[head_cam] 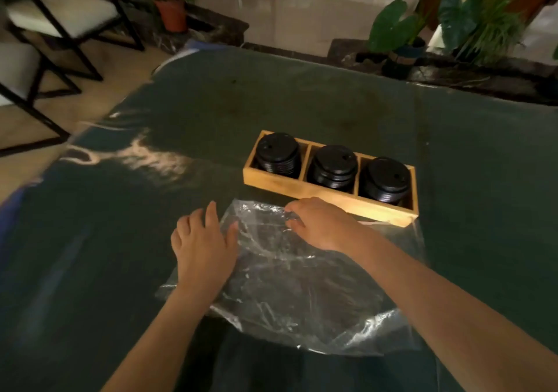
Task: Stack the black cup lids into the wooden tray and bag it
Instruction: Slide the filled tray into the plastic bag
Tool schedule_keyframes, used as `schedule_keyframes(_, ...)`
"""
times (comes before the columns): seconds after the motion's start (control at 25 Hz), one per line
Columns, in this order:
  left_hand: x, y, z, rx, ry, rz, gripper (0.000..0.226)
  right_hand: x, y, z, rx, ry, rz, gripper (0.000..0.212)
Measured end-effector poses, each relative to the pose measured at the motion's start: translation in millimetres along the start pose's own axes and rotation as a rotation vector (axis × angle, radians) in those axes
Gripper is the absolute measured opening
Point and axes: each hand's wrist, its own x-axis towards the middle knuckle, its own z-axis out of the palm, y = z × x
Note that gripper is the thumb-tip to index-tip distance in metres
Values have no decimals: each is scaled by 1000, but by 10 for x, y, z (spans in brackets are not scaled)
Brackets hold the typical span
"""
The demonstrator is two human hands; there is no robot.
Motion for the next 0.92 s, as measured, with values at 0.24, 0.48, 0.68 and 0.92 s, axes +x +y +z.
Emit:
schedule_keyframes(0.24, -238, -268, 365, 105, 3, -21, 64, 51, 47, 408, -167, 156, 108, 40)
schedule_keyframes(0.48, -326, -287, 519, -35, 150, 30, 63, 74, 194, 476, 180, 143, 238, 24)
schedule_keyframes(0.68, -341, -315, 291, -194, 268, 62, 63, -138, 183, 131, 576, 108, 245, 11)
schedule_keyframes(0.92, -15, 71, -698, -474, 490, 263, 69, -603, 63, -721, 848, 284, 206, 9)
